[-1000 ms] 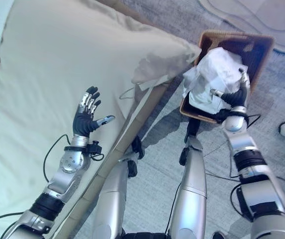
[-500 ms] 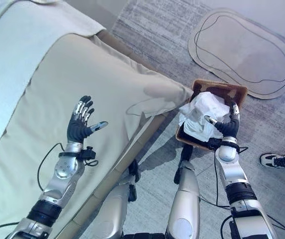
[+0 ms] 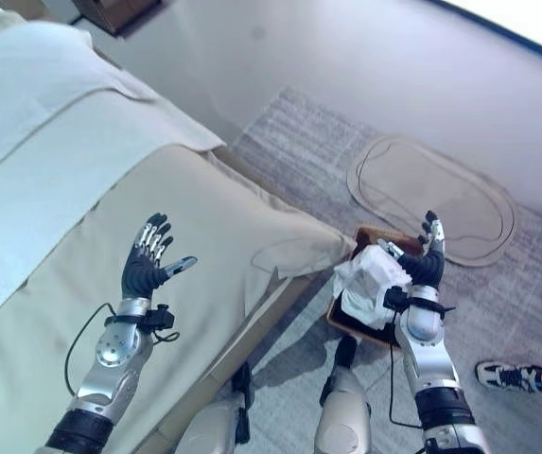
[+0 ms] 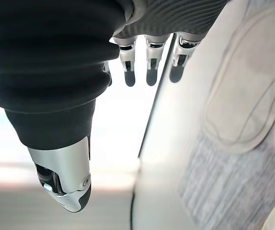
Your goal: Pick up clothes into the bucket
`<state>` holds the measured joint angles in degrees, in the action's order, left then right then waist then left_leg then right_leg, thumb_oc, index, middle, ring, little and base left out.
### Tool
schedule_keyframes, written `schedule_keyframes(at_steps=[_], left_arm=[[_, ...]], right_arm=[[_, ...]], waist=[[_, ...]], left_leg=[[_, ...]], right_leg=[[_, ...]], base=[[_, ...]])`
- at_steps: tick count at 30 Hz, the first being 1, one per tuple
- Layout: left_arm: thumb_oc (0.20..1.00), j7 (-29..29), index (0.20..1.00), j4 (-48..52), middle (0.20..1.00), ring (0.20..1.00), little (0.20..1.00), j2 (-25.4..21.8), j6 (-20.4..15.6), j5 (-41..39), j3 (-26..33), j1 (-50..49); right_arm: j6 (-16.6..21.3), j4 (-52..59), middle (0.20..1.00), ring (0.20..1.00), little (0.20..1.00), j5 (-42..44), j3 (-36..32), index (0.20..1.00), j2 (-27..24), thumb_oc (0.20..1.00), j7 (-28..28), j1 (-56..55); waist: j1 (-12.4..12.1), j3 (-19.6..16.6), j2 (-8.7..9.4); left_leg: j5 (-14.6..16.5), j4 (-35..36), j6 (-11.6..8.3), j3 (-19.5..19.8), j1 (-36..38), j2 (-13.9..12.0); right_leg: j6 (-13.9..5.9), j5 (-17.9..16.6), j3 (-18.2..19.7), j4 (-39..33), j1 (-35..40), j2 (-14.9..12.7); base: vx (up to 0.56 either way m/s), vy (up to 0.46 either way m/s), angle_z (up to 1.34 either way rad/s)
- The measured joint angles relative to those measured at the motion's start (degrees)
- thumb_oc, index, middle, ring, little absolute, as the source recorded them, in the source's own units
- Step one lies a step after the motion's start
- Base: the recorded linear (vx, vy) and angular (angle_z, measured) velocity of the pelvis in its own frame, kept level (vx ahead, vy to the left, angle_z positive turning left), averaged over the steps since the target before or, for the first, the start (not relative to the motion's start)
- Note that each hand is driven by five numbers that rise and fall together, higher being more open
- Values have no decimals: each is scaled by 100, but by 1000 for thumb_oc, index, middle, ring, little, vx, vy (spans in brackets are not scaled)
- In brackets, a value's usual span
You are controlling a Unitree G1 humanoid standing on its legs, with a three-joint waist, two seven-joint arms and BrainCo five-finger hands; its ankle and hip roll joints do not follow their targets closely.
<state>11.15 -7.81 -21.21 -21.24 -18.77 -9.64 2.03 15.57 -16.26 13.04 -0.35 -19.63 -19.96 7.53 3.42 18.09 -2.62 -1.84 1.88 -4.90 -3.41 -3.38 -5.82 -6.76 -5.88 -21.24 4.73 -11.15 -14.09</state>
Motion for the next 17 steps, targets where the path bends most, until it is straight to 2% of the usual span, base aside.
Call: schedule_keyframes(at_steps=[5,9,17], left_arm=[[1000,-46,1000,-69,1000,1000,1000,57,78,244,-3,-327],[1000,-37,1000,-89,1000,1000,1000,188,95,429,-2,-379],[1000,-46,1000,-88,1000,1000,1000,291,172,419,-10,-491]], right_arm=[[-1,-21,1000,1000,1000,74,383,1000,246,1000,381,-545],[-7,-85,1000,1000,1000,220,645,1000,522,1000,522,-761],[-26,-80,1000,1000,1000,349,1072,1000,561,1000,820,-931]], waist=[[-12,-530,151],[-60,-694,225],[-145,-975,269]], left_leg=[[2,182,-4,-29,255,-42],[3,269,-4,-41,467,-45],[31,306,-38,-44,694,-55]], right_leg=[[-56,-154,-97,-527,418,124],[-78,-190,-115,-657,645,174],[-84,-189,-130,-749,943,188]], base=[[61,19,0],[60,29,0],[42,22,0]])
